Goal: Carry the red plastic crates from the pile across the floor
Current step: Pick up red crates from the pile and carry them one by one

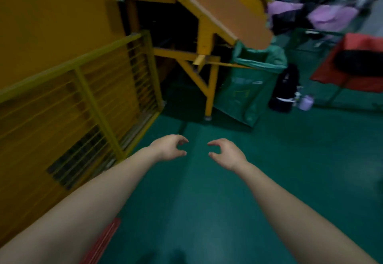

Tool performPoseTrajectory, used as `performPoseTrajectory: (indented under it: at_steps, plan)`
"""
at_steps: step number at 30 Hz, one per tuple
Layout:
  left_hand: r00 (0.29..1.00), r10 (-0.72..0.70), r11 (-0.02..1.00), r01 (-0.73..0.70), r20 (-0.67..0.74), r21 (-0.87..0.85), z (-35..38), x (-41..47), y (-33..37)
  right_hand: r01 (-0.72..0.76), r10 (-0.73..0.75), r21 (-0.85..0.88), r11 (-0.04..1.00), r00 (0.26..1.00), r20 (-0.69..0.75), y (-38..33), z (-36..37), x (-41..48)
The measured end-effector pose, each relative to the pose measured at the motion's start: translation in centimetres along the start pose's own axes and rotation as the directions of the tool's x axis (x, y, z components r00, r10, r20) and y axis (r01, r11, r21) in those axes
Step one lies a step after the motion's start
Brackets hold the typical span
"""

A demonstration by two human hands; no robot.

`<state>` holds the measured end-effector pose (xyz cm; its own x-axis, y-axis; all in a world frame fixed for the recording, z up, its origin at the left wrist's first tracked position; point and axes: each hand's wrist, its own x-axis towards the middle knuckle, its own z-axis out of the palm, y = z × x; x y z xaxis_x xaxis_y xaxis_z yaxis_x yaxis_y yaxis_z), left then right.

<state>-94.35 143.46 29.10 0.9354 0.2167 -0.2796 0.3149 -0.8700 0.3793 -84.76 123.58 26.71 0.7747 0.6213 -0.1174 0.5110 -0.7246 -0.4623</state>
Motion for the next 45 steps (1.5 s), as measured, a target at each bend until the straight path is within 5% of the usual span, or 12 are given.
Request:
performPoseTrajectory:
  at_steps: [11,19,32,45]
  plan:
    - [0.916,0.373,0.921,-0.385,0.149,0.059,9.2,7.7,29.1,-0.394,0.404,0.091,0.915,0.894,-0.195,24.7,-11.8,-15.8]
    - [0.777,0.587,0.773,-0.621,0.228,0.130,18.0,10.2,50.2,-0.584,0.601,0.163,0.796,0.725,-0.336,40.9,-19.6,-28.4]
    - [0.446,0.787,0.450,-0.888,0.427,0.099,29.4,16.6,78.3,-0.804,0.852,0.339,0.488,0.353,-0.388,60.7,-26.9,-40.9]
    - [0.082,0.803,0.145,-0.988,0.591,-0.059,38.8,23.4,102.0,-0.816,0.931,0.550,0.180,-0.040,-0.363,75.0,-32.8,-44.1]
